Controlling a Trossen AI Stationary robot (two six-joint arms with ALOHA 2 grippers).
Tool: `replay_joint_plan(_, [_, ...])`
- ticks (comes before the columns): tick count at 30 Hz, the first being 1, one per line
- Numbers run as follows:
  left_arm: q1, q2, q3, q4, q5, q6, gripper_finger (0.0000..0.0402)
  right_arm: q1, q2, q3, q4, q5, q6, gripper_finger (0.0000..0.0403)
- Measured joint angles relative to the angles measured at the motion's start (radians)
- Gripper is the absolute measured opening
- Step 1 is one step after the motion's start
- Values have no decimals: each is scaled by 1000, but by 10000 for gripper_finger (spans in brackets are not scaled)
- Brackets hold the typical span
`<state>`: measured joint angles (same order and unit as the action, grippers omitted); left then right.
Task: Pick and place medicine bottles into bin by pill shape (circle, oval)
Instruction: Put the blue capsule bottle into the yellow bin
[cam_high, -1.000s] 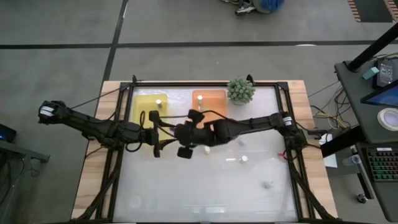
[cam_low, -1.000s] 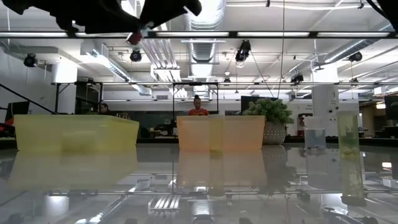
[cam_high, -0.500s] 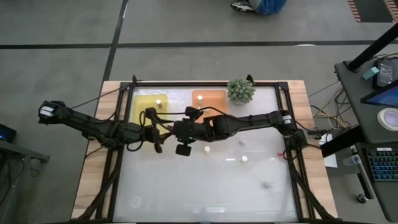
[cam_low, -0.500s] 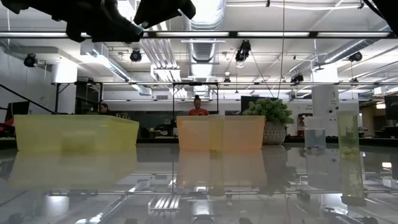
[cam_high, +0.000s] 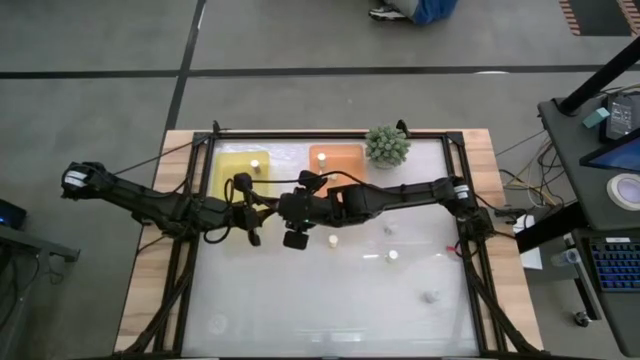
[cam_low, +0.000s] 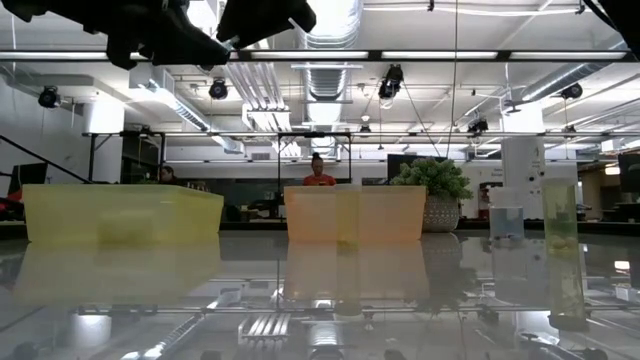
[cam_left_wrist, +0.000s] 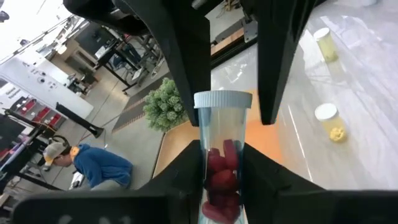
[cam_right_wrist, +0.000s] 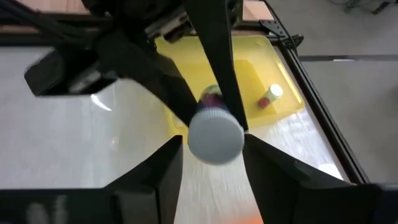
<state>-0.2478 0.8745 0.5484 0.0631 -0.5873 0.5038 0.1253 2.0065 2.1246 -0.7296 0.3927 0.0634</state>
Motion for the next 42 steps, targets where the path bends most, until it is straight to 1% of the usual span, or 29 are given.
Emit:
replay_joint_plan(5, [0, 0, 0, 0, -2, -25, 74, 0, -61, -2, -87, 1, 11, 178])
replay_joint_plan(8, [0, 0, 0, 1, -9, -33, 76, 0, -116, -4, -197, 19, 57, 179])
replay_joint_plan(12, [1, 1, 14, 1, -73, -80, 77, 1, -175, -39, -344, 36, 143, 180])
replay_joint_plan(17, [16, 2, 25, -3, -126, -159, 77, 22, -266, -187, -379, 37, 209, 180])
replay_joint_plan(19, [28, 2, 27, -24, -131, -221, 77, 33, -311, -274, -379, 38, 232, 180])
replay_joint_plan(21, [45, 2, 32, -87, -132, -312, 77, 47, -362, -377, -366, 50, 266, 180])
replay_joint_plan(24, [78, 2, 44, -215, -134, -510, 77, 66, -453, -552, -278, 57, 297, 180])
replay_joint_plan(26, [106, 2, 45, -310, -134, -658, 77, 78, -521, -668, -182, 58, 304, 180])
replay_joint_plan(30, [176, 2, 44, -499, -129, -921, 77, 86, -646, -871, 19, 54, 260, 180])
replay_joint_plan(33, [259, 2, 47, -640, -81, -1109, 77, 84, -725, -989, 159, 55, 205, 180])
replay_joint_plan(35, [332, 3, 51, -711, -16, -1219, 77, 84, -774, -1053, 255, 56, 165, 180])
replay_joint_plan(38, [457, 15, 52, -781, 62, -1325, 77, 84, -834, -1134, 393, 54, 90, 180])
replay_joint_plan(42, [614, 69, 59, -794, 130, -1336, 77, 84, -895, -1215, 528, 54, 9, 180])
